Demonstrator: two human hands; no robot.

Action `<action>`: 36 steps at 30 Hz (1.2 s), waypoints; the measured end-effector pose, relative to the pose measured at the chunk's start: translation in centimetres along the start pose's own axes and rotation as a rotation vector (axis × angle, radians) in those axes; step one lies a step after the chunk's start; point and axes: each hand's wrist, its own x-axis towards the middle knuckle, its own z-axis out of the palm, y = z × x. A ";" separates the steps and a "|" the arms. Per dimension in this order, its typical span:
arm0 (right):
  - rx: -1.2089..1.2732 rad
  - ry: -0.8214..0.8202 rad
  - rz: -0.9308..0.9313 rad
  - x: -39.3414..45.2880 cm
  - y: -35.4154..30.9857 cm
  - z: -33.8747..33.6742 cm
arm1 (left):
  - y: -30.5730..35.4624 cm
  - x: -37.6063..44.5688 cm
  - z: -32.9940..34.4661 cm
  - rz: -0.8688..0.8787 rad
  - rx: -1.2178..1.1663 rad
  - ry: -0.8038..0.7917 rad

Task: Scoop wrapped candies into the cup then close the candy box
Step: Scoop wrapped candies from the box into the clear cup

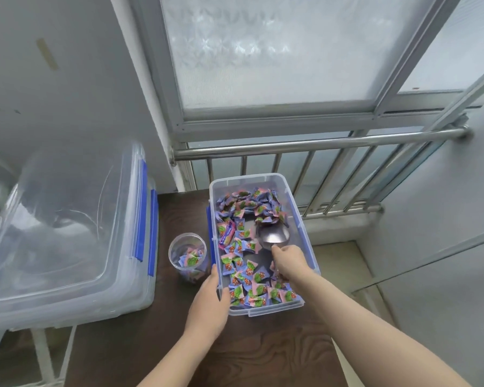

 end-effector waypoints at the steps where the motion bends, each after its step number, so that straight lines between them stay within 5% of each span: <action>1: 0.015 -0.002 0.001 0.4 -0.3 0.3 | 0.1 0.0 0.0 0.006 0.004 0.000; 7: 0.158 0.001 -0.010 3.2 -3.6 1.9 | -0.1 -0.1 0.2 -0.010 -0.004 -0.001; 16: -0.086 0.029 0.005 9.6 -0.6 3.9 | 0.4 -0.3 -0.1 -0.055 -0.019 -0.025; 27: -0.078 -0.084 -0.048 5.1 -0.5 2.4 | 0.6 -0.7 0.3 -0.025 -0.124 0.015; 36: -0.115 -0.110 -0.093 3.7 1.3 1.0 | -2.7 -1.6 -2.4 -0.207 -0.239 0.407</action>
